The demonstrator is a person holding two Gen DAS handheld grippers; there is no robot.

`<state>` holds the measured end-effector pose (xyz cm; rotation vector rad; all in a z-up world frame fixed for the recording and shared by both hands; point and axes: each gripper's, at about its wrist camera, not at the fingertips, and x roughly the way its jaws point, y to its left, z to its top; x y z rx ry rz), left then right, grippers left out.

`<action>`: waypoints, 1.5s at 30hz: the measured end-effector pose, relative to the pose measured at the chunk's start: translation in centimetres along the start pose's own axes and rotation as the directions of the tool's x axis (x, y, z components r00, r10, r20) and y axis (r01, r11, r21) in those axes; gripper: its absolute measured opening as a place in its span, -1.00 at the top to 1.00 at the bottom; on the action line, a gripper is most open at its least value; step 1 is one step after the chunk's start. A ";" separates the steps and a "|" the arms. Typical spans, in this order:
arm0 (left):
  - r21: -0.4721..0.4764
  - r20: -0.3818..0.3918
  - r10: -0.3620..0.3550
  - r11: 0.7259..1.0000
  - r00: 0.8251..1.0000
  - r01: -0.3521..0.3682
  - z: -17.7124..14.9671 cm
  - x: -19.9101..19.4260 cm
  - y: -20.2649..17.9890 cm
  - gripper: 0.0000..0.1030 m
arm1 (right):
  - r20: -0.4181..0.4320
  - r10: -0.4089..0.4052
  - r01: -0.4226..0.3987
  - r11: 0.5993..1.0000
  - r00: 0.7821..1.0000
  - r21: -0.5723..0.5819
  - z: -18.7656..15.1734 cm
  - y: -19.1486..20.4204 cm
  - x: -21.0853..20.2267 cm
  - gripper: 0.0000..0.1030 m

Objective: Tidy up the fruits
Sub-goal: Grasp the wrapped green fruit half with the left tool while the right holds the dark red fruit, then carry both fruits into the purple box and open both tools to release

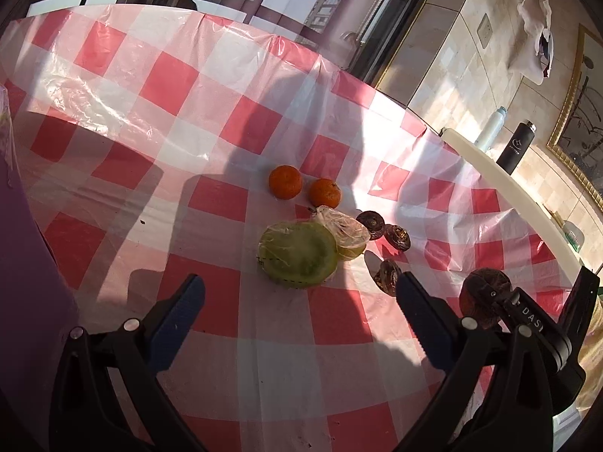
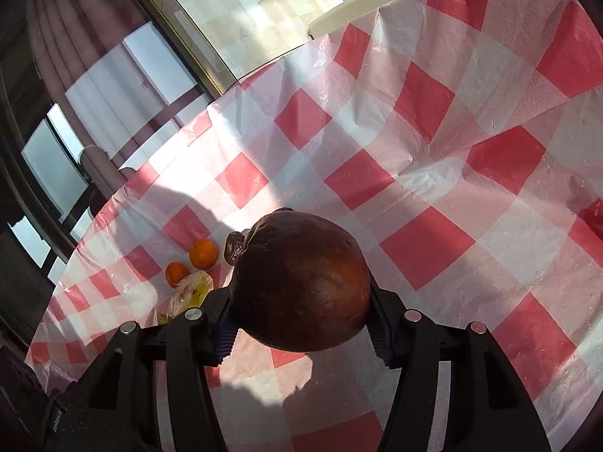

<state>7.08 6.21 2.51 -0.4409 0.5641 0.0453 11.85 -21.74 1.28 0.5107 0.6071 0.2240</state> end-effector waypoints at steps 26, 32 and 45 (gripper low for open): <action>0.197 -0.184 0.128 0.976 0.974 -0.091 2.5 7.0 -2.0 -0.15 | -0.001 0.019 -0.019 1.000 1.000 0.004 -0.1 0.2 1.2 -0.11; 0.170 -0.141 0.133 0.980 0.981 -0.108 2.2 5.2 -1.5 -0.15 | 0.022 0.016 -0.016 0.999 1.000 -0.034 -0.1 0.8 1.1 -0.11; 0.083 -0.015 -0.041 0.996 0.999 0.042 -2.8 -4.4 -1.3 -0.15 | 0.032 0.070 -0.070 0.998 0.997 -0.010 0.2 0.2 0.4 -0.11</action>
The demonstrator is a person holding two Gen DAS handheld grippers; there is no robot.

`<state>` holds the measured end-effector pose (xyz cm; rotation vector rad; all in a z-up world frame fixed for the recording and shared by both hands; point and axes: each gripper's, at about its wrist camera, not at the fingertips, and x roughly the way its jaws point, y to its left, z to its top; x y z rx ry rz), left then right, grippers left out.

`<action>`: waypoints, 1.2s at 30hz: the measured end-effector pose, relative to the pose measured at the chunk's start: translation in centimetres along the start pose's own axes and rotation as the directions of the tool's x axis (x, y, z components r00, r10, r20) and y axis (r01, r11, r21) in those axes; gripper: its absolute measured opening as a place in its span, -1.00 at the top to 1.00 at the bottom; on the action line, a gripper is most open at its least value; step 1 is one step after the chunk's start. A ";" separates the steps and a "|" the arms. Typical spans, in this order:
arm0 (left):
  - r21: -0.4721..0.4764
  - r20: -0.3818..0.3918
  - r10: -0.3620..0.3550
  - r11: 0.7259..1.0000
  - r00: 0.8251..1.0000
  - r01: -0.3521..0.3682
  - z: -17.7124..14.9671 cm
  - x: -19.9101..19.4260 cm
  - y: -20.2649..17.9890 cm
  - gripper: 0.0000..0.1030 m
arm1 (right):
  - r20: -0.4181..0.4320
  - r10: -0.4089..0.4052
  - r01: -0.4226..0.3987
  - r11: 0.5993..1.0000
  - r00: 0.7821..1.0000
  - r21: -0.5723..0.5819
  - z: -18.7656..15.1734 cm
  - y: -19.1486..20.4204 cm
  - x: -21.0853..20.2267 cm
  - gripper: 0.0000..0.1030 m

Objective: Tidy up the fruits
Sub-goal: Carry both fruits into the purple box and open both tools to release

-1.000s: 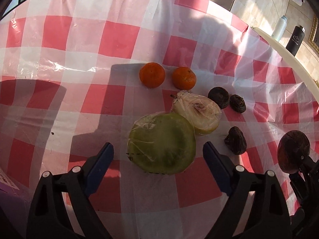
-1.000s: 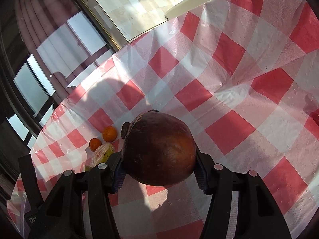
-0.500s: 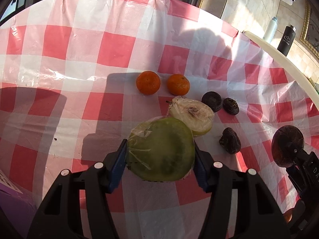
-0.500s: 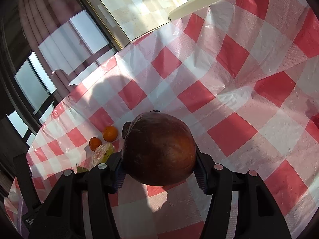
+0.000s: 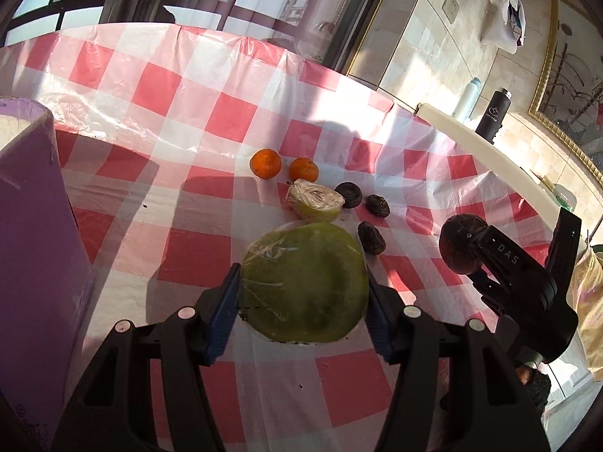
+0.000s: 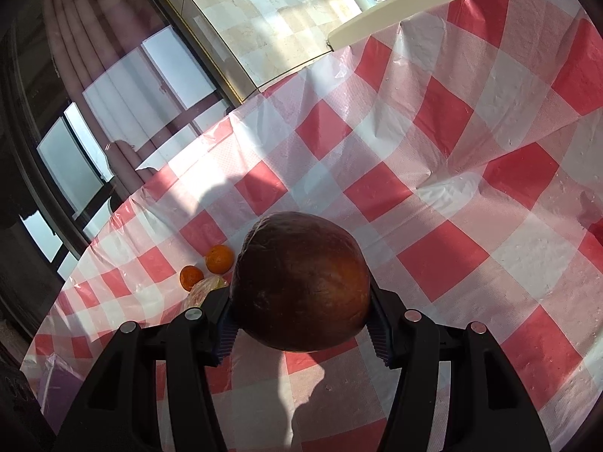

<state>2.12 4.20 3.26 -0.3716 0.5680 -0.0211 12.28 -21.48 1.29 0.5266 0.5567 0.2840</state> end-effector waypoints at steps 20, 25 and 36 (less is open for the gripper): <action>-0.016 0.067 -0.122 0.992 0.990 0.123 -5.9 -8.5 -0.2 -0.16 | -0.034 0.130 -0.130 0.991 0.991 0.004 -5.7 2.2 -7.1 -0.11; -0.016 0.092 -0.104 0.994 0.990 0.106 -6.5 -10.1 0.3 -0.16 | -0.070 0.190 -0.194 0.979 0.979 -0.055 -7.2 3.7 -8.4 -0.11; 0.097 0.255 -0.100 0.992 0.962 0.078 -8.4 -18.6 -2.1 -0.16 | -0.086 0.370 -0.373 0.928 0.925 -0.022 -8.3 5.1 -10.3 -0.11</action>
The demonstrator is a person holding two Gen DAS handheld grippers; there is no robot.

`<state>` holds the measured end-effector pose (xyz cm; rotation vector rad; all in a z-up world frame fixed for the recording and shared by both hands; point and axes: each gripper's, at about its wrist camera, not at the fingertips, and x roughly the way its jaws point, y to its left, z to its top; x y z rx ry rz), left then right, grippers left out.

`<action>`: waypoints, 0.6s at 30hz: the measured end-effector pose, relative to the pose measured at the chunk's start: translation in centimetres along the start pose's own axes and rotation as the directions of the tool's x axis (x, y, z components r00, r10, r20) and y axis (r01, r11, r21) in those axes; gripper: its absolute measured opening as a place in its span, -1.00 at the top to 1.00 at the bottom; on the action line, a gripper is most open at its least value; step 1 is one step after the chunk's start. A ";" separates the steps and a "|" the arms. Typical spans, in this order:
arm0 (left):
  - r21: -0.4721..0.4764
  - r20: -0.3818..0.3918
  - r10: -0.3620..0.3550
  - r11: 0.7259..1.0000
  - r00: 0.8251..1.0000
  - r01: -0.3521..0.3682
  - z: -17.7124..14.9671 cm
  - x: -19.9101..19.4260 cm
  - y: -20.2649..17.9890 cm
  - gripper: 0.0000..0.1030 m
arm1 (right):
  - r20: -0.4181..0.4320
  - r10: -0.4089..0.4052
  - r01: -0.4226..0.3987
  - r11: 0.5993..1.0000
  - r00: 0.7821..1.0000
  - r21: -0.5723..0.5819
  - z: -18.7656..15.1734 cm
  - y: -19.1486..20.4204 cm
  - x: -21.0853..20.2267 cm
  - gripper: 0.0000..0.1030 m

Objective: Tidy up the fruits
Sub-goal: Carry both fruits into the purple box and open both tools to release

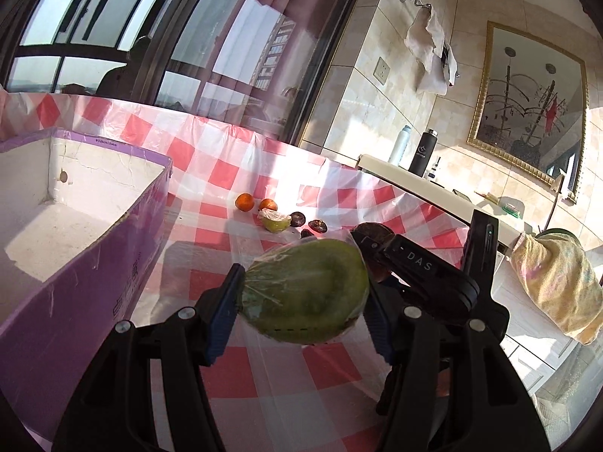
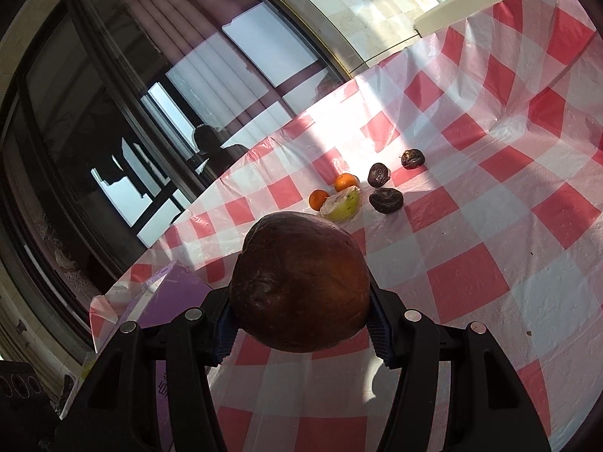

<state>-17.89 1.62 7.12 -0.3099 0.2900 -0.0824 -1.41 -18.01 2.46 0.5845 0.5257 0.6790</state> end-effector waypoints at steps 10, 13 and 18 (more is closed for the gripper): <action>-0.039 0.165 0.148 0.989 0.975 -0.143 3.2 -7.9 2.8 -0.16 | -0.078 0.207 -0.212 0.975 0.975 -0.063 -1.6 7.4 1.4 -0.11; -0.059 0.204 0.222 0.975 0.954 -0.214 3.8 -9.8 4.1 -0.16 | -0.104 0.267 -0.276 0.957 0.958 -0.092 -2.2 10.0 1.8 -0.11; -0.101 0.215 0.362 0.932 0.907 -0.348 4.3 -11.8 6.7 -0.16 | -0.148 0.326 -0.349 0.921 0.934 -0.171 -3.8 14.7 2.5 -0.11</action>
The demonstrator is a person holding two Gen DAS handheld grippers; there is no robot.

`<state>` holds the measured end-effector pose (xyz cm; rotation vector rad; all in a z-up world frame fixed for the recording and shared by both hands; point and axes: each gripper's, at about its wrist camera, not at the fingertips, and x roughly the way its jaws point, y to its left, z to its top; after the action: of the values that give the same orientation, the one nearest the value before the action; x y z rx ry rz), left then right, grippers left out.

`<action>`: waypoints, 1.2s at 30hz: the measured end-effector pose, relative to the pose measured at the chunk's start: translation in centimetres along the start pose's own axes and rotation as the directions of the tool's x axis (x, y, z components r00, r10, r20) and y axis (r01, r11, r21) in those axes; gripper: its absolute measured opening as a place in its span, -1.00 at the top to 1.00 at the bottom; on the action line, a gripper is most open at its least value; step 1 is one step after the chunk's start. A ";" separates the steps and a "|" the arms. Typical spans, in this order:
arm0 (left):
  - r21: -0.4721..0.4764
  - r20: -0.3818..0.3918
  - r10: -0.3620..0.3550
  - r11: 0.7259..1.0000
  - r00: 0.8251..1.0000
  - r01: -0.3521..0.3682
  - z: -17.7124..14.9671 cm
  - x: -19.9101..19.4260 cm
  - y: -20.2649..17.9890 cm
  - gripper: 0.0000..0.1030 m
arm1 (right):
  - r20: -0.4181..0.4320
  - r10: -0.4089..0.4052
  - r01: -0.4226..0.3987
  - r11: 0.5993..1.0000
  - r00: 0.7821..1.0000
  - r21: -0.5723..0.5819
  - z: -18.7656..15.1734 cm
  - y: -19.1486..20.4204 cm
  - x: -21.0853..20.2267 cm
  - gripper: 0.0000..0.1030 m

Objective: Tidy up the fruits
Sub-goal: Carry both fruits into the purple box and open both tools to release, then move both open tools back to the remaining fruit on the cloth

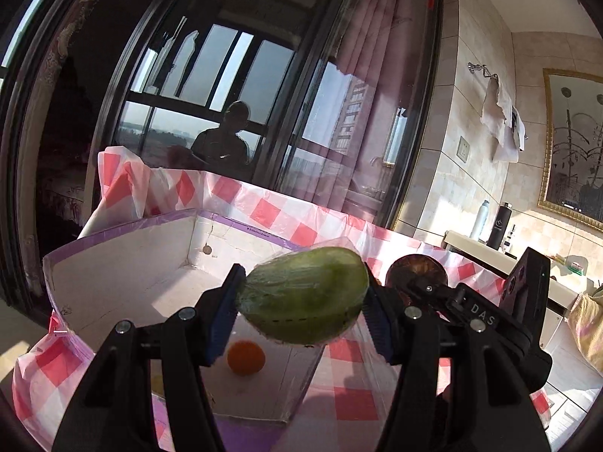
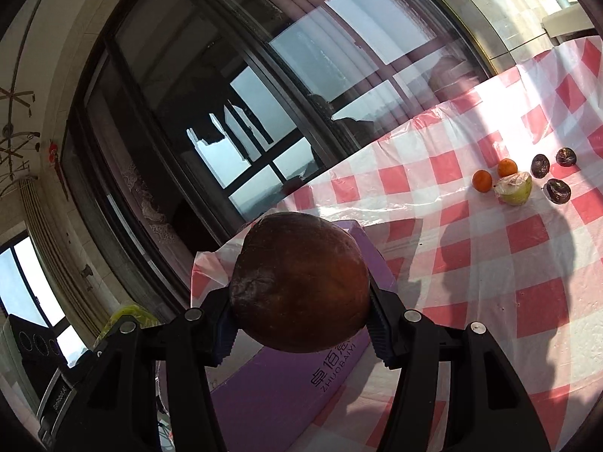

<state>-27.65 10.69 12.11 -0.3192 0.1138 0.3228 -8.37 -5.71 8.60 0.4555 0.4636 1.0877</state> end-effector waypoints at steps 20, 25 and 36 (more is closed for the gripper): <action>0.129 -0.051 0.273 0.956 0.961 -0.265 -1.9 2.8 5.6 -0.19 | -0.134 -0.145 0.082 0.917 0.980 -0.390 -4.9 7.7 7.3 -0.12; 0.142 -0.037 0.281 0.951 0.959 -0.274 -2.1 2.8 5.7 -0.31 | -0.126 -0.119 0.065 0.927 0.985 -0.368 -4.8 7.2 7.1 -0.12; 0.140 0.055 0.249 0.957 0.967 -0.254 -0.8 0.4 2.9 -0.96 | 0.005 -0.086 0.085 0.976 0.996 -0.201 -2.3 3.9 3.2 -0.50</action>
<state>-28.29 13.19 10.41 -0.1527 0.1419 0.5697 -11.28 -0.99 8.50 0.2533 0.3682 1.0403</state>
